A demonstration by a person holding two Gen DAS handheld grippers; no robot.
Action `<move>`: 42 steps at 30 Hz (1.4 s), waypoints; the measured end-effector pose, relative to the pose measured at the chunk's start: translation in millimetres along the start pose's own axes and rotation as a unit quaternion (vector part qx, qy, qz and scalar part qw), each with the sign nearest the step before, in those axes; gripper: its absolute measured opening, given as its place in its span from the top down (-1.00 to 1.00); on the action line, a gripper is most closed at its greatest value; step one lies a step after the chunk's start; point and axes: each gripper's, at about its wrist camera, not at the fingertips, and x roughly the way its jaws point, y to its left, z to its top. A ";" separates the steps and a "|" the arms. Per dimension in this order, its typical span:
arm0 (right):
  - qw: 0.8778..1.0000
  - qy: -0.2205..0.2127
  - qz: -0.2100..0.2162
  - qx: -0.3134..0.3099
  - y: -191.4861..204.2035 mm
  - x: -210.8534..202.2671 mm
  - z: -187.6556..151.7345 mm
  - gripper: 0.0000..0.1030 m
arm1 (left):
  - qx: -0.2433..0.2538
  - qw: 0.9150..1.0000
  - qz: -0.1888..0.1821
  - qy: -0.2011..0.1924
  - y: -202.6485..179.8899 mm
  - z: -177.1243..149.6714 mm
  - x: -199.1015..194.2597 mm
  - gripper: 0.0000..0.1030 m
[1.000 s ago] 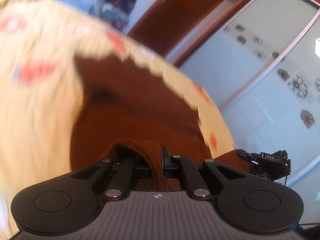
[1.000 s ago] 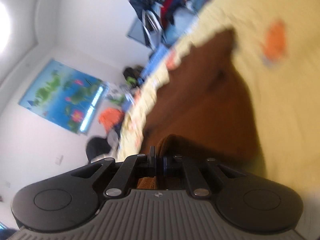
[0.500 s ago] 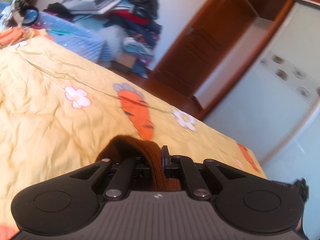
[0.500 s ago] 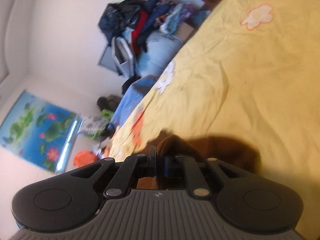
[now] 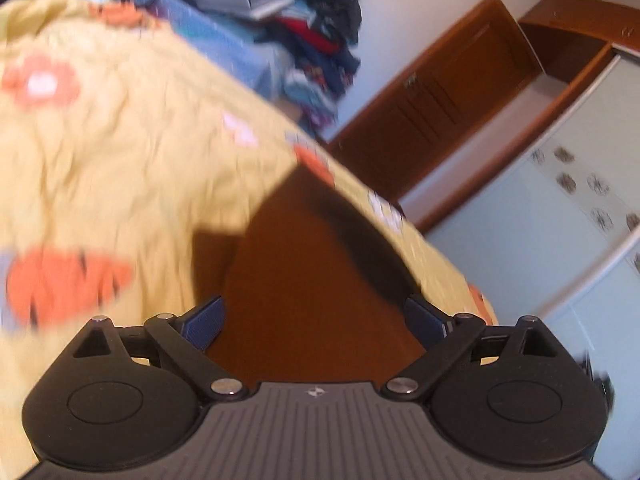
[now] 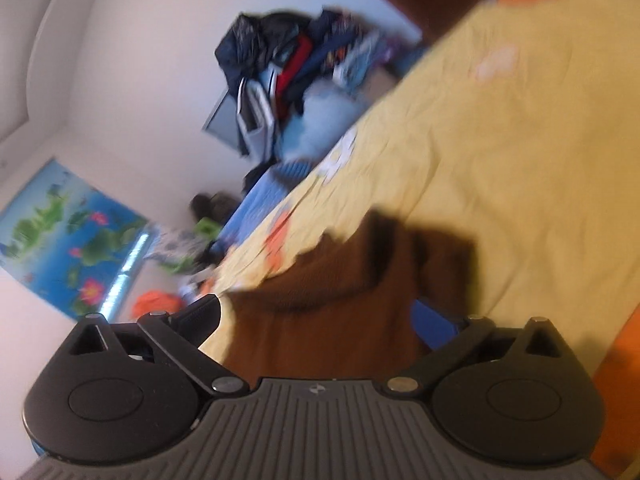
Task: Fold small clothes
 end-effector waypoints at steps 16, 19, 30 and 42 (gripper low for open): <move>0.997 -0.028 0.004 0.066 17.6 52.5 17.8 -1.00 | -0.057 0.998 0.031 -0.005 14.4 -56.3 -48.2 -0.88; 0.995 -0.032 -0.083 -0.047 22.8 4.7 -18.0 -1.00 | -0.113 0.993 0.013 0.005 33.7 -60.8 -47.5 -0.88; 0.987 0.011 -0.148 -0.060 -1.7 -32.0 -78.3 -1.00 | -0.129 0.991 0.019 -0.014 13.1 -46.9 5.6 -0.81; 0.986 0.085 -0.130 -0.062 5.0 12.8 -60.1 0.43 | -0.077 0.990 0.103 0.061 1.4 -16.4 32.9 0.64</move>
